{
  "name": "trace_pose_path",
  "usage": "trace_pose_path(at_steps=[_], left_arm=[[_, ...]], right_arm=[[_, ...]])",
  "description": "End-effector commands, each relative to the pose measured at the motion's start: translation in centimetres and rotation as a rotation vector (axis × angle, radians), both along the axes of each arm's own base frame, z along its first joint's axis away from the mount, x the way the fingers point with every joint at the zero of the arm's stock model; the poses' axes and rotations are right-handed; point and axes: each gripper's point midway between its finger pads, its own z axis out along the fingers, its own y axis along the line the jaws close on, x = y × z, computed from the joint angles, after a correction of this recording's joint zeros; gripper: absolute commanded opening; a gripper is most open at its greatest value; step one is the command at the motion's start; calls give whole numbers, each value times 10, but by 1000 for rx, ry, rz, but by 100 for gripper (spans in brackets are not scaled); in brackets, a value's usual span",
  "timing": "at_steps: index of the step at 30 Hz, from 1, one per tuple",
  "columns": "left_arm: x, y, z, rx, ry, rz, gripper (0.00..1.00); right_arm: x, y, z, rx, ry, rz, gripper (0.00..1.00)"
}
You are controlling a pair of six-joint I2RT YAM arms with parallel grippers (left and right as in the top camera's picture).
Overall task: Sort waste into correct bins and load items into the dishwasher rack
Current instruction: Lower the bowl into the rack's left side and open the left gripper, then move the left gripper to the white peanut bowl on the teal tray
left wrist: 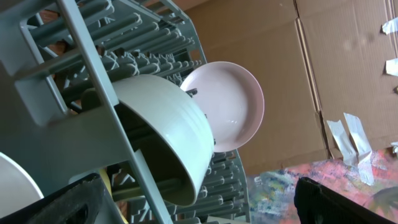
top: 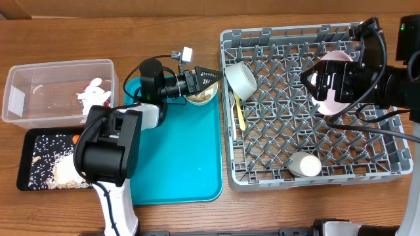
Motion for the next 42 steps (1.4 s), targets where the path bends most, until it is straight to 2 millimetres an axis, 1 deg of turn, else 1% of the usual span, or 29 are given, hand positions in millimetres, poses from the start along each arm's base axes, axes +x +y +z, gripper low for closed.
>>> trace_pose_path(at_steps=[1,4,6,7,9,10,12,13,14,15,16,18,19,21,22,24,26,29,31,32,35,36,38,40,42], left_arm=[[-7,1,35,-18,-76,-27,100],[-9,7,63,-5,-139,-4,100],[-10,13,75,39,-156,35,100],[-10,18,78,78,-153,66,100],[-11,33,70,226,-107,173,100],[-12,45,62,324,-73,240,100],[-18,87,44,616,11,425,100],[-24,108,43,745,33,508,100],[-29,124,48,844,32,577,100],[-32,136,58,908,11,629,100],[-33,141,69,934,-21,664,100],[-38,138,88,913,-67,672,100],[-39,137,94,905,-80,678,100],[-40,137,101,897,-109,675,100],[-39,137,102,916,-141,664,96],[-35,142,95,972,-160,662,94],[-32,146,80,1013,-121,656,89],[-30,145,52,1089,-8,580,88],[-23,141,42,1124,53,532,86],[-18,136,42,1131,59,508,85],[0,119,53,1145,17,448,87],[5,109,58,1143,-12,416,87],[10,83,63,1129,-91,309,87],[11,63,58,1134,-136,229,85],[8,47,43,1162,-165,156,80]], right_arm=[[0,1,2,-3,-9,3,100],[0,1,2,-3,-9,3,100],[0,1,2,-3,-9,3,100],[0,1,2,-3,-9,3,100],[0,1,2,-3,-9,3,100],[0,1,2,-3,-9,3,100],[0,1,2,-3,-9,3,100],[0,1,2,-3,-9,3,100],[0,1,2,-3,-9,3,100],[0,1,2,-3,-9,3,100],[0,1,2,-3,-9,3,100],[0,1,2,-3,-9,3,100],[0,1,2,-3,-9,3,100],[0,1,2,-3,-9,3,100],[0,1,2,-3,-9,3,100],[0,1,2,-3,-9,3,100],[0,1,2,-3,-9,3,100],[0,1,2,-3,-9,3,100],[0,1,2,-3,-9,3,100],[0,1,2,-3,-9,3,100],[0,1,2,-3,-9,3,100],[0,1,2,-3,-9,3,100],[0,1,2,-3,-9,3,100],[0,1,2,-3,-9,3,100],[0,1,2,-3,-9,3,100]])
